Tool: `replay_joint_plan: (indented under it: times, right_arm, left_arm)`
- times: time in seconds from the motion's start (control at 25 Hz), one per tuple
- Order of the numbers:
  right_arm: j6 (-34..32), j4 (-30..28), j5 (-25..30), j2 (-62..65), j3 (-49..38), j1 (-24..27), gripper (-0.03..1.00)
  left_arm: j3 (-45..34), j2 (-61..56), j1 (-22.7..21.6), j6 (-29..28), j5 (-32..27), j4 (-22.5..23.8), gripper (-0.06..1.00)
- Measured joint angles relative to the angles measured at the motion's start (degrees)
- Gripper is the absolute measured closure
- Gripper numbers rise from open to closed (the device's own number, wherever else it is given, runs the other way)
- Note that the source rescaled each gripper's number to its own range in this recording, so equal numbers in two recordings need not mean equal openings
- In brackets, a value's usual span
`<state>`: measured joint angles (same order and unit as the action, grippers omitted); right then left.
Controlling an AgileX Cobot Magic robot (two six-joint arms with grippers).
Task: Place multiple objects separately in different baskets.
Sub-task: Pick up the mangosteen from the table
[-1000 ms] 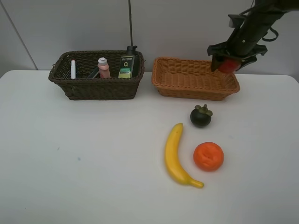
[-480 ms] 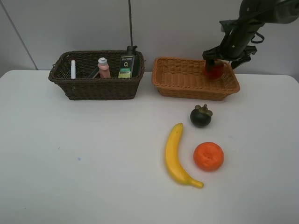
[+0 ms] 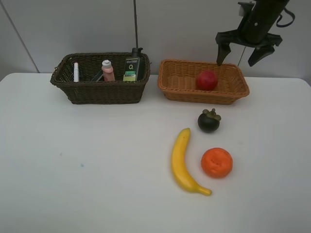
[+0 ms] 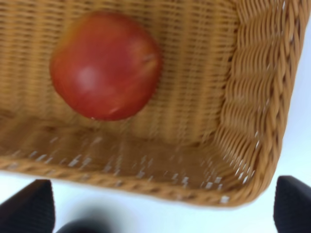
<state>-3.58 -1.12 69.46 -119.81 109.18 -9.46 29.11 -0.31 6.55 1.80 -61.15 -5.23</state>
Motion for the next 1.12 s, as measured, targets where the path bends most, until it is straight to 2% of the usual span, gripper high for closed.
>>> replay_joint_plan:
  times: [0.12, 0.44, 0.6, 0.84, 1.12]
  right_arm:
    - [-1.25, 0.19, 0.06, 2.14, -3.77, -1.67, -0.03]
    - [-2.58, 0.19, 0.50, 7.33, -23.70, -9.96, -0.03]
    - [-2.67, 0.13, -3.59, 7.28, -29.79, -14.31, -0.03]
    - [-2.67, -2.76, -12.14, 6.27, -31.56, -15.47, -0.03]
    - [-2.67, -4.81, -16.85, 4.37, -31.56, -15.47, -0.03]
  left_arm:
    - [0.00, 0.00, 0.00, 0.00, 0.00, 0.00, -0.01]
    - [0.00, 0.00, 0.00, 0.00, 0.00, 0.00, -0.01]
    - [0.00, 0.00, 0.00, 0.00, 0.00, 0.00, -0.01]
    - [0.00, 0.00, 0.00, 0.00, 0.00, 0.00, -0.01]
    - [0.00, 0.00, 0.00, 0.00, 0.00, 0.00, -0.01]
